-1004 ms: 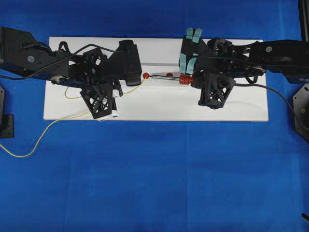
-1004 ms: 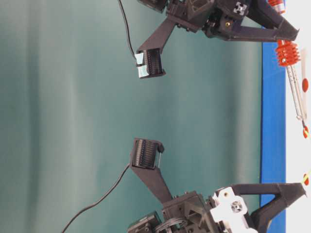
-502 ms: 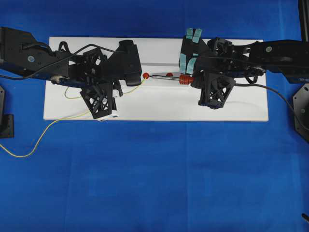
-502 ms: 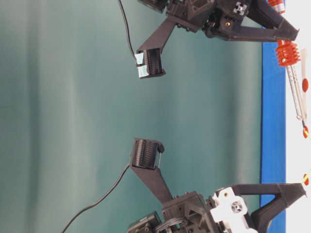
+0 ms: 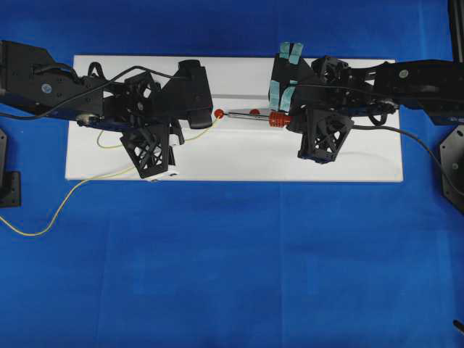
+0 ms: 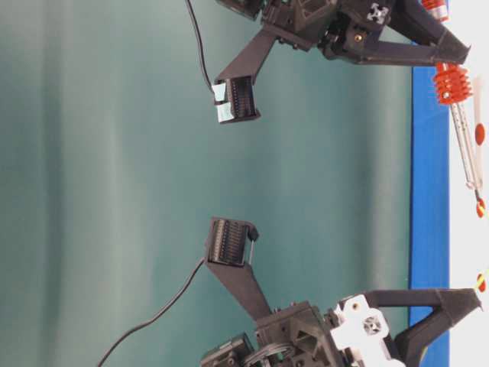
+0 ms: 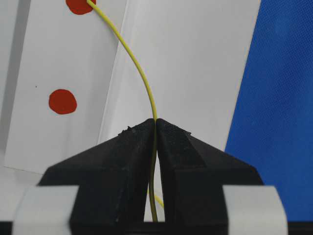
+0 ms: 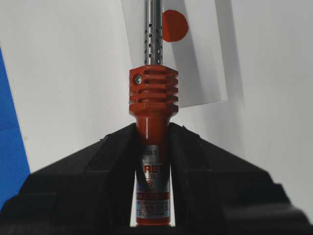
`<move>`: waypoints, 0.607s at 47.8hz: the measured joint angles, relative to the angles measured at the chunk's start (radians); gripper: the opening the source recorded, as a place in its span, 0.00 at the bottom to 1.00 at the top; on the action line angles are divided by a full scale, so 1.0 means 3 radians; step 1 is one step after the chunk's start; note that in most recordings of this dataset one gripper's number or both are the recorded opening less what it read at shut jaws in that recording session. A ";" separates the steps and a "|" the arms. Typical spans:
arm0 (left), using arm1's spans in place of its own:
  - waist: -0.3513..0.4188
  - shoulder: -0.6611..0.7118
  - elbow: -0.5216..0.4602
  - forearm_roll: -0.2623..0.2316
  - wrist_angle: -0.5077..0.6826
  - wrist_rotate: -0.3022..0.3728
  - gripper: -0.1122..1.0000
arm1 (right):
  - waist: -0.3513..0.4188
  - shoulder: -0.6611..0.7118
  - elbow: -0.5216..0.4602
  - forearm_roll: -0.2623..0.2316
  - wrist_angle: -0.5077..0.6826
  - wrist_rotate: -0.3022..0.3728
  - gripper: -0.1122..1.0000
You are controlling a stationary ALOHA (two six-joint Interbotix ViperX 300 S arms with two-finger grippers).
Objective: Touch the tip of the soldering iron to the tip of the solder at the mark.
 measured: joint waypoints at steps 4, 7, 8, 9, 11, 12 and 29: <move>-0.0005 0.0000 -0.0005 0.0000 0.0000 -0.0005 0.12 | 0.0005 0.0000 0.0005 0.0000 0.0000 0.0000 0.16; -0.0005 0.0005 -0.0005 0.0005 0.0000 0.0000 0.12 | 0.0005 0.0000 0.0005 0.0000 0.0000 0.0000 0.16; -0.0005 0.0000 -0.0005 0.0005 0.0000 0.0000 0.12 | 0.0005 0.0000 0.0005 0.0000 0.0000 0.0000 0.16; 0.0000 0.0000 -0.0005 0.0005 0.0000 0.0000 0.12 | 0.0005 0.0000 0.0005 -0.0005 0.0000 0.0000 0.16; 0.0000 0.0000 -0.0005 0.0005 0.0000 0.0000 0.12 | 0.0005 0.0000 0.0005 0.0000 0.0000 0.0000 0.16; 0.0000 0.0005 -0.0005 0.0000 0.0000 0.0000 0.12 | 0.0005 0.0000 0.0000 0.0000 0.0000 0.0000 0.16; 0.0000 -0.0179 -0.0005 0.0005 0.0179 -0.0005 0.12 | 0.0005 0.0000 0.0005 0.0000 0.0000 0.0000 0.16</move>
